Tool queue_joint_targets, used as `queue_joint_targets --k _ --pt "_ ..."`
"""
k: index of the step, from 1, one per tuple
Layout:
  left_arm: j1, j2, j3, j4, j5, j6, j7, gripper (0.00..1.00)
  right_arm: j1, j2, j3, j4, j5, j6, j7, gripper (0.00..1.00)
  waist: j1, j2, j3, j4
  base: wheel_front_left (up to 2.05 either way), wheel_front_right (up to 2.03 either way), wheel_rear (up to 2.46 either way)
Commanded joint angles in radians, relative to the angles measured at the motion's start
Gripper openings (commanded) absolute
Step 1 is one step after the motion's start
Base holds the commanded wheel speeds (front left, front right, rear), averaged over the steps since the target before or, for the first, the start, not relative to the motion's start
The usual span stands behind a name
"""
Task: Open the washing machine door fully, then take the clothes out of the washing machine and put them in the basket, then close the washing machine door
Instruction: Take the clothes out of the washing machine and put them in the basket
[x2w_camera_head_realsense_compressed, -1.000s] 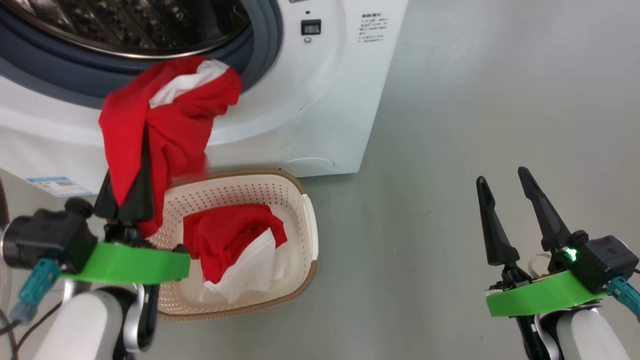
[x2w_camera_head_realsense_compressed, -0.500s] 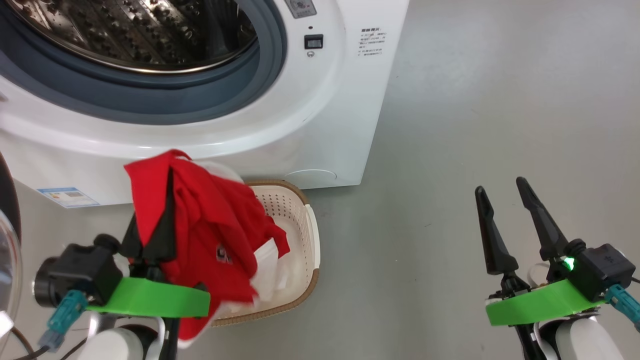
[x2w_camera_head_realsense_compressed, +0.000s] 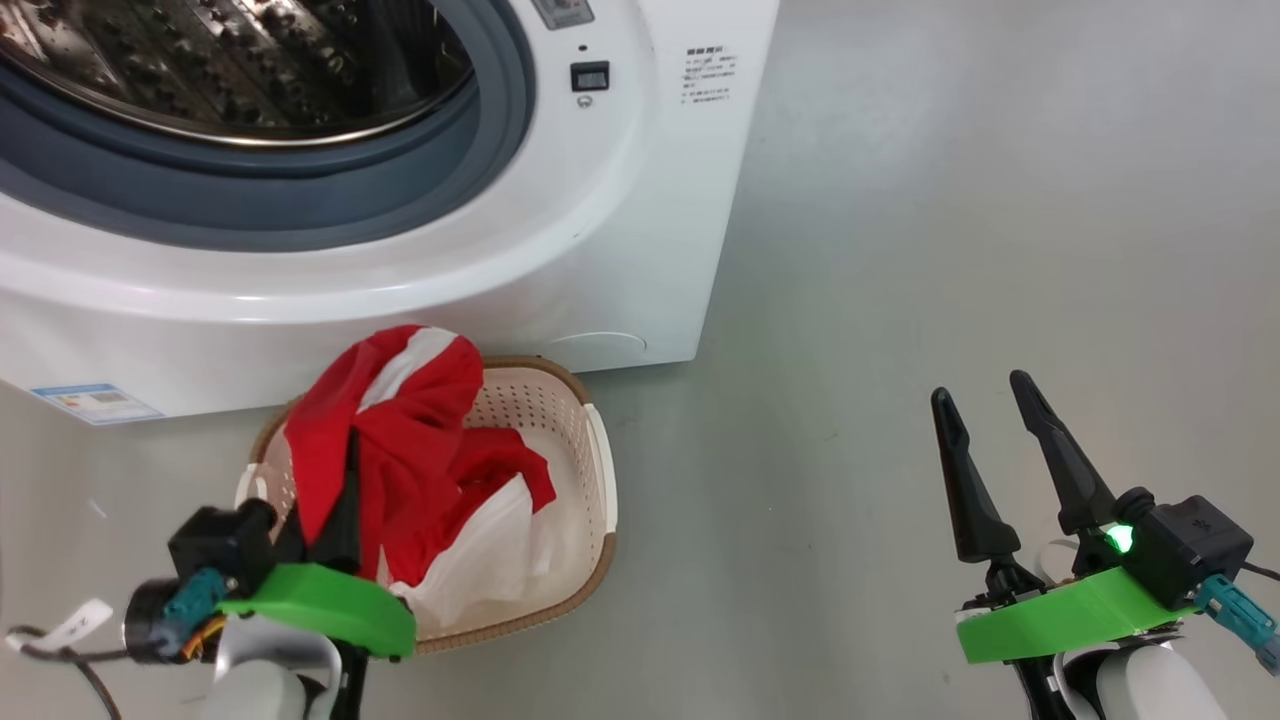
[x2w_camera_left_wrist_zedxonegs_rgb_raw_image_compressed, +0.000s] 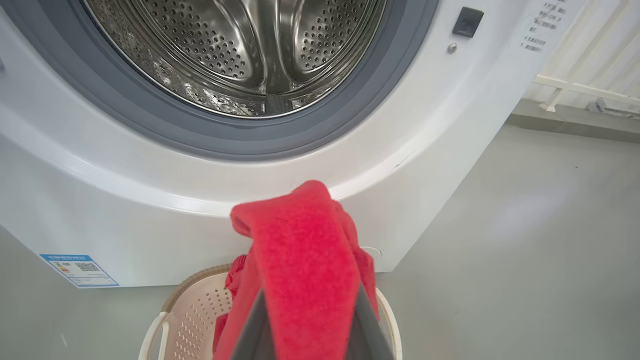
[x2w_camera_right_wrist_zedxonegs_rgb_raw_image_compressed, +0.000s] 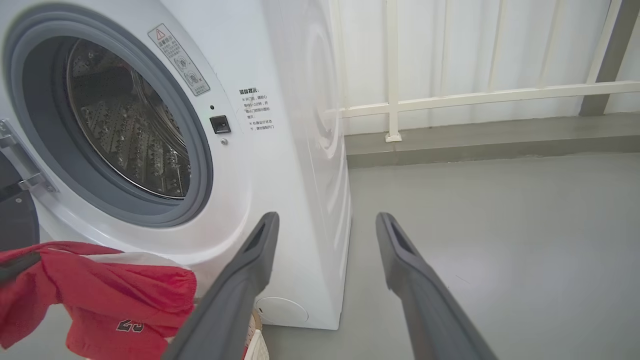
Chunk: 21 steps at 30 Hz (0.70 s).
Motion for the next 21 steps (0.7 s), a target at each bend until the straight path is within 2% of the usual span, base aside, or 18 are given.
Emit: queue_joint_targets --k 1,9,21 --pt "-0.050 0.015 0.040 0.011 0.008 -0.009 -0.016 0.00 -0.020 -0.007 0.029 -0.022 0.010 0.006 -0.006 1.00 0.0000 0.0000 0.011 -0.008 0.00 0.00 0.00" --pt "-0.161 -0.021 0.061 0.268 0.021 -0.053 -0.021 0.00 -0.047 -0.007 0.058 -0.017 0.073 0.006 -0.006 1.00 0.0000 0.0000 0.048 -0.039 0.00 0.00 0.00" --pt "-0.295 -0.057 0.105 0.583 0.031 -0.095 -0.021 0.00 -0.077 -0.007 0.069 -0.020 0.084 0.006 -0.006 1.00 0.0000 0.0000 0.118 -0.086 0.00 0.00 0.00"
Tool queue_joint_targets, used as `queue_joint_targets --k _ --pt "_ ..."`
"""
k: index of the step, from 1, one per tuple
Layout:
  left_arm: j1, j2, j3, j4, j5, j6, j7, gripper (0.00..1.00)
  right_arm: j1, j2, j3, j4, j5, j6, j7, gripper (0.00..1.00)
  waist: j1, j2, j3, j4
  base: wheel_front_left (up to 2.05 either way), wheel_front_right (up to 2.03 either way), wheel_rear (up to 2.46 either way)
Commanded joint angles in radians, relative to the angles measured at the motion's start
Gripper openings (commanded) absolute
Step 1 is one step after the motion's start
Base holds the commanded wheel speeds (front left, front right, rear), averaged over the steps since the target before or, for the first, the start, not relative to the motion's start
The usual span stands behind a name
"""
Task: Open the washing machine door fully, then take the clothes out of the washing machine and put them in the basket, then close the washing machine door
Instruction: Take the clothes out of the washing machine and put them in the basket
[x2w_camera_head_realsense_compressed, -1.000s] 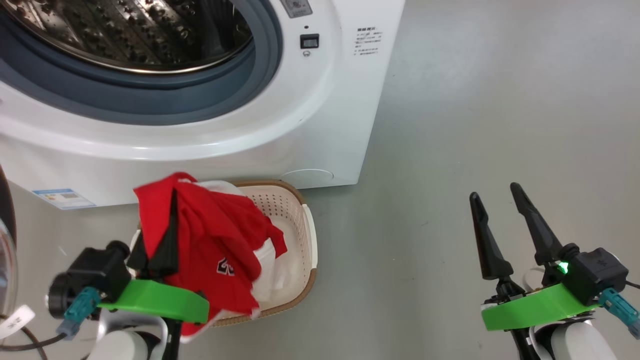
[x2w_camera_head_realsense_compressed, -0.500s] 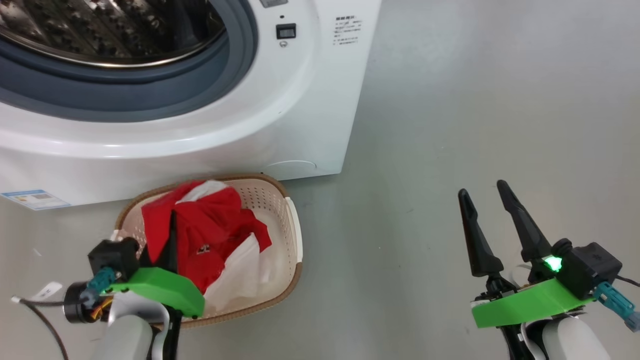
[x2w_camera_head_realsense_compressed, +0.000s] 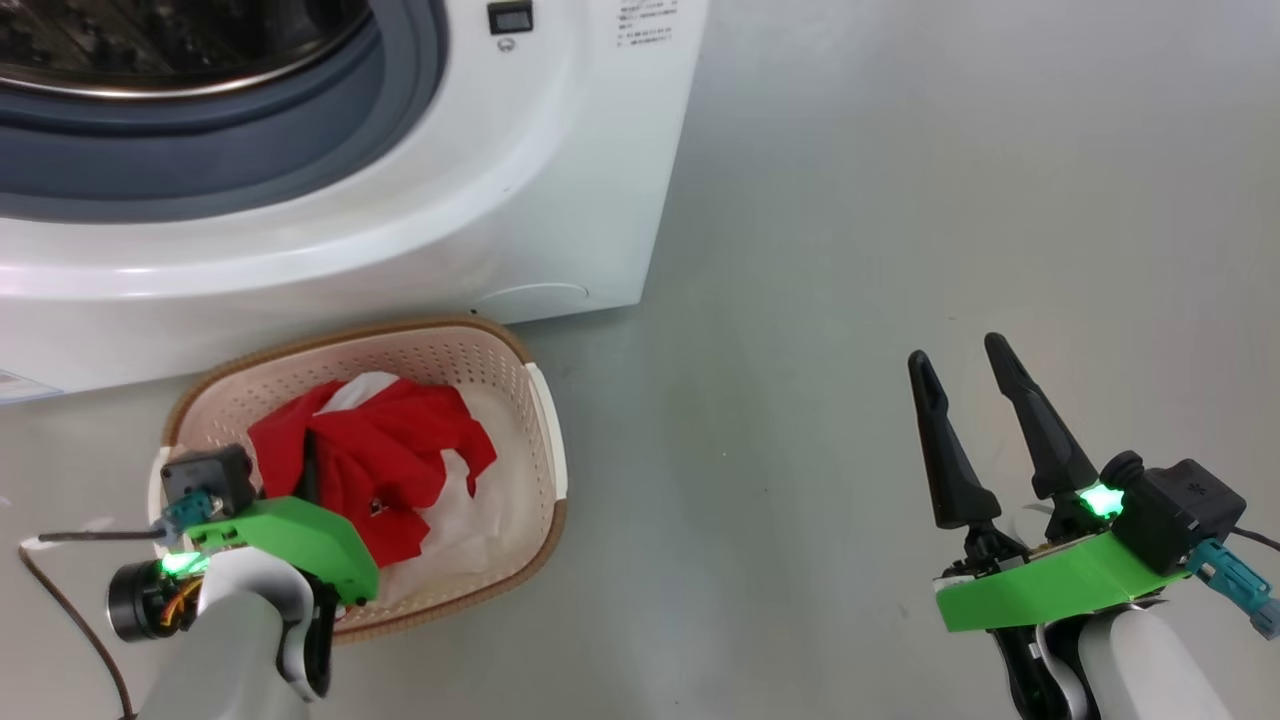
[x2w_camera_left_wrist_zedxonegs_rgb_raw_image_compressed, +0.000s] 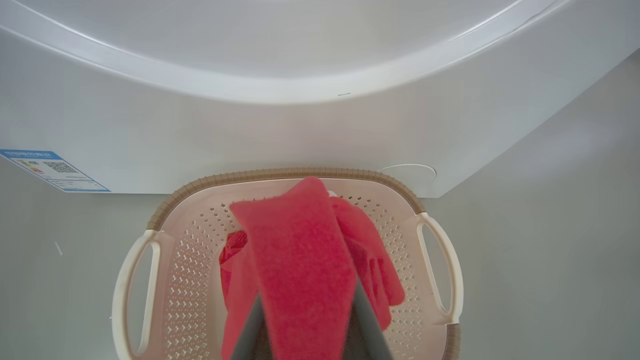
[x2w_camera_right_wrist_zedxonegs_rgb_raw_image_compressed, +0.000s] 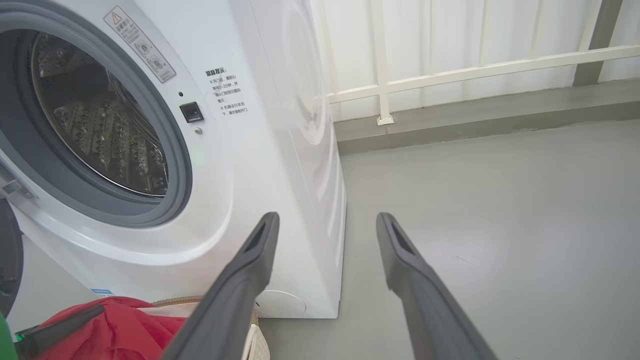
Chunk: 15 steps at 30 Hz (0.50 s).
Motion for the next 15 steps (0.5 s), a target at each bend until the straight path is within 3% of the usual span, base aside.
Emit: queue_joint_targets --k 1,10,11,12,13,14,15 --pt "-0.030 0.020 0.036 0.018 0.006 -0.011 -0.012 0.00 -0.021 -0.006 0.025 -0.026 0.008 0.006 -0.006 1.00 0.0000 0.0000 0.028 -0.018 0.00 0.00 0.00" --pt "-0.127 0.017 0.052 0.194 0.003 -0.052 -0.012 0.00 -0.048 -0.006 0.033 -0.037 0.004 0.006 -0.006 1.00 0.0000 0.0000 0.092 -0.047 0.00 0.00 0.00" --pt "-0.134 0.019 0.053 0.208 0.004 -0.051 -0.012 0.10 -0.051 -0.006 0.034 -0.037 0.005 0.006 -0.006 1.00 0.0000 0.0000 0.096 -0.050 0.00 0.00 0.00" --pt "-0.141 0.020 0.054 0.219 0.006 -0.050 -0.012 0.33 -0.052 -0.006 0.035 -0.037 0.005 0.006 -0.006 1.00 0.0000 0.0000 0.100 -0.053 0.00 0.00 0.00" --pt "-0.147 0.021 0.056 0.228 0.006 -0.050 -0.012 0.58 -0.053 -0.006 0.035 -0.037 0.006 0.006 -0.006 1.00 0.0000 0.0000 0.103 -0.055 0.00 0.00 0.00" --pt "-0.153 0.021 0.056 0.240 0.007 -0.050 -0.012 0.95 -0.053 -0.006 0.035 -0.037 0.007 0.006 -0.006 1.00 0.0000 0.0000 0.105 -0.057 0.00 0.00 0.00" --pt "-0.158 0.022 0.057 0.252 0.007 -0.051 -0.012 1.00 -0.054 -0.006 0.036 -0.037 0.007 0.006 -0.006 1.00 0.0000 0.0000 0.108 -0.060 0.00 0.00 0.00"
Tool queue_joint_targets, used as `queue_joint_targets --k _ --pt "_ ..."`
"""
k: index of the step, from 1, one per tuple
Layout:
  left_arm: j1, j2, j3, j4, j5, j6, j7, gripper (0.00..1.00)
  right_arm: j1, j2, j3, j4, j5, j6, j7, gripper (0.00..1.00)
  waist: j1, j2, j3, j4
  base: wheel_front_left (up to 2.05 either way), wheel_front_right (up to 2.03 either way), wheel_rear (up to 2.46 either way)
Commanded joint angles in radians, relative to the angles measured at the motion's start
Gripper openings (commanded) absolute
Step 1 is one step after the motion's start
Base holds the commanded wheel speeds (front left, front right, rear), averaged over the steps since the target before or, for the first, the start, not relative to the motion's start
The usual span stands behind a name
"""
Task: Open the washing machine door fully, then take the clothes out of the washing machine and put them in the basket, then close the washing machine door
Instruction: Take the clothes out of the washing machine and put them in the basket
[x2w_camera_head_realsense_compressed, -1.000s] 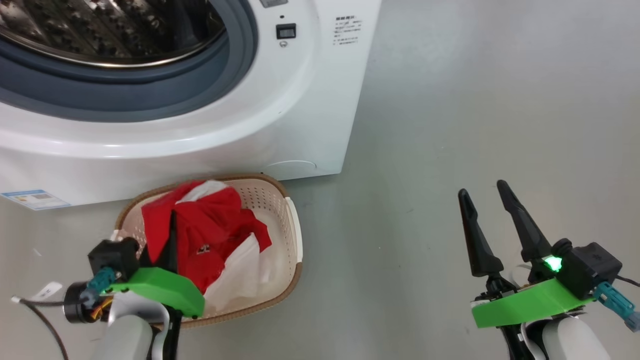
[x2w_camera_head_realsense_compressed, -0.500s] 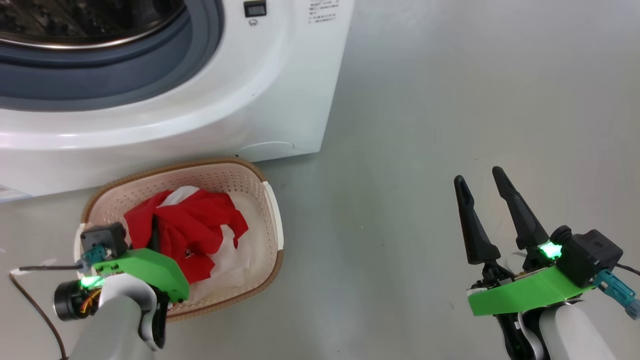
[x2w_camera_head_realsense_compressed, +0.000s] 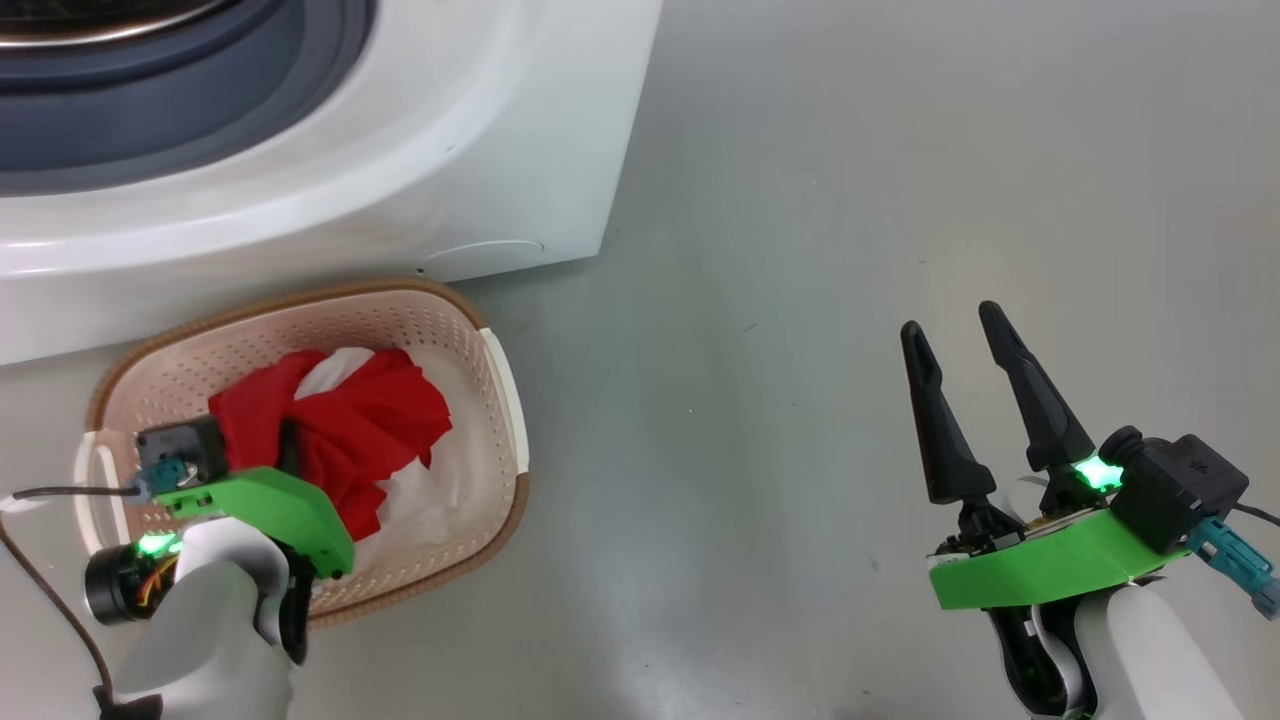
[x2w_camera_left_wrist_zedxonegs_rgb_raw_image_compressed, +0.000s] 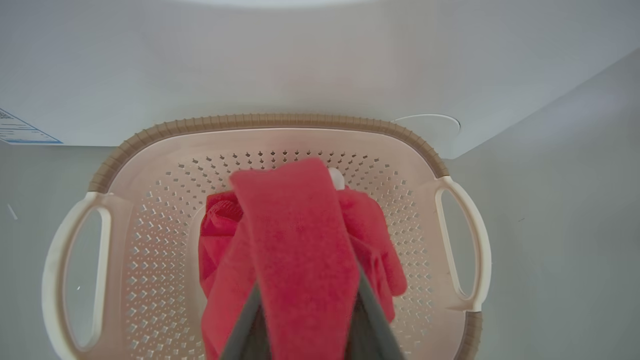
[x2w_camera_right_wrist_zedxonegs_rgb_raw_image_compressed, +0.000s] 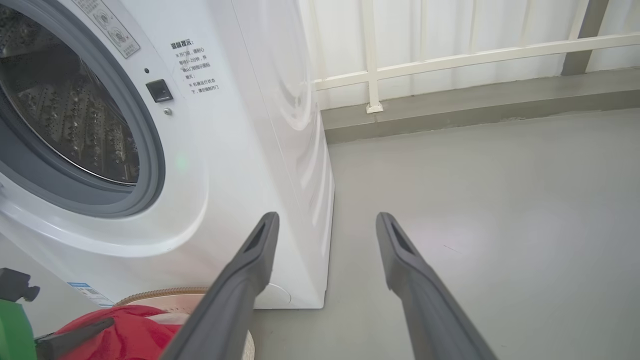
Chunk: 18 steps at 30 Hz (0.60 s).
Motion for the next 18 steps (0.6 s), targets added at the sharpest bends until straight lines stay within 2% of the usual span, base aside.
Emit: queue_joint_targets --k 1,11,18 --pt "-0.011 0.033 0.026 0.010 0.006 -0.003 -0.012 1.00 -0.007 -0.007 0.021 -0.024 0.008 0.006 -0.006 1.00 0.0000 0.0000 0.010 -0.011 0.00 0.00 0.00" --pt "-0.053 0.038 0.003 0.055 0.018 -0.023 -0.012 1.00 -0.011 -0.007 0.015 -0.022 0.015 0.006 -0.006 1.00 0.0000 0.0000 0.011 -0.006 0.00 0.00 0.00" --pt "-0.033 0.035 0.008 -0.027 0.032 -0.016 -0.012 1.00 -0.003 -0.007 0.005 -0.013 0.011 0.006 -0.006 1.00 0.0000 0.0000 -0.010 0.025 0.00 0.00 0.00"
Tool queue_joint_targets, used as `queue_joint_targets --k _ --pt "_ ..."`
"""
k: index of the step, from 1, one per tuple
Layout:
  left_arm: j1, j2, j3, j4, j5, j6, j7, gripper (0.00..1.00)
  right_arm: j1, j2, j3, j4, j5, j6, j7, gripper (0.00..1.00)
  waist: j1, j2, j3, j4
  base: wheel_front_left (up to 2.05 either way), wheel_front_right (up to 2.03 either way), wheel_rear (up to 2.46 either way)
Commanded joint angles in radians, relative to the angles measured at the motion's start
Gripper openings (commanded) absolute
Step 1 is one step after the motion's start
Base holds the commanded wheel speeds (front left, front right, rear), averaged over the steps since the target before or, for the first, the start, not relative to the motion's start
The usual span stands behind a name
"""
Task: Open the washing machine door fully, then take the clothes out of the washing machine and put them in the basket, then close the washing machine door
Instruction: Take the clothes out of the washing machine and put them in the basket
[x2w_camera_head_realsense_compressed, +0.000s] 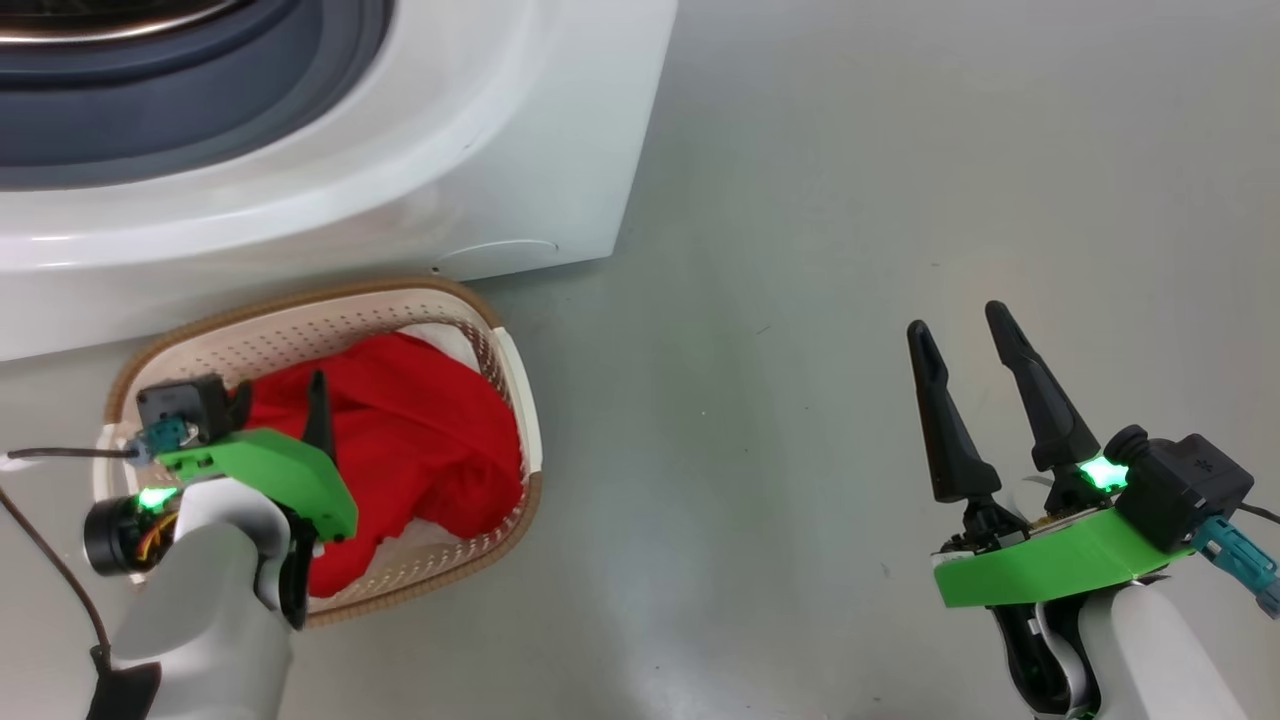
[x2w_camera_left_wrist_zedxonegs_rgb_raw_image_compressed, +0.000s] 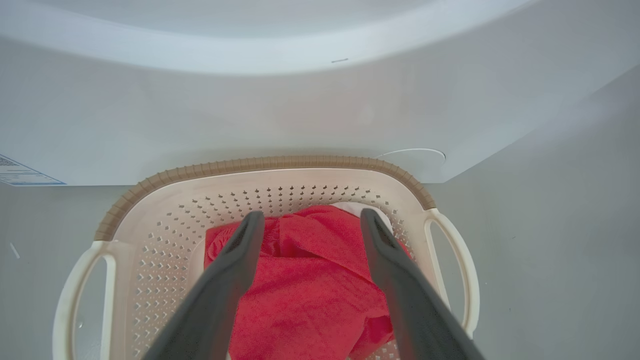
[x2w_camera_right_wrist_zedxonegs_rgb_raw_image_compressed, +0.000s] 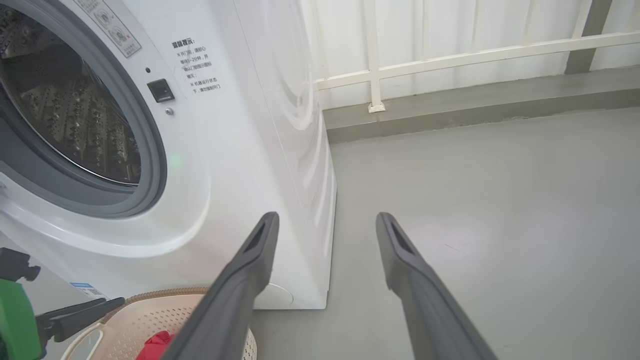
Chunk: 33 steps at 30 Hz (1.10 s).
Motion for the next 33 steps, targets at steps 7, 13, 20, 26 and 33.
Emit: queue_joint_targets --k 7,13,20,26,33 --pt "0.067 0.031 0.038 -0.133 0.040 0.035 -0.012 1.00 0.003 -0.007 0.012 -0.011 0.002 0.006 -0.006 1.00 0.0000 -0.0001 -0.032 0.034 0.00 0.00 0.00" --pt "0.127 0.025 0.065 -0.250 0.069 0.063 -0.012 1.00 0.015 -0.007 0.012 -0.006 -0.006 0.006 -0.006 1.00 0.0000 -0.0001 -0.070 0.051 0.00 0.00 0.00" --pt "0.212 0.001 0.104 -0.425 0.092 0.064 -0.012 1.00 0.027 -0.007 0.005 0.001 -0.047 0.006 -0.006 1.00 0.0000 -0.0001 -0.119 0.065 0.00 0.00 0.00" --pt "0.308 -0.026 0.127 -0.588 0.123 0.061 -0.012 1.00 0.041 -0.007 -0.005 0.004 -0.076 0.006 -0.006 1.00 0.0000 -0.0001 -0.165 0.073 0.00 0.00 0.00" --pt "0.397 -0.046 0.144 -0.742 0.130 0.034 -0.012 1.00 0.061 -0.007 -0.017 0.005 -0.099 0.006 -0.006 1.00 0.0000 -0.0001 -0.215 0.087 0.00 0.00 0.00"
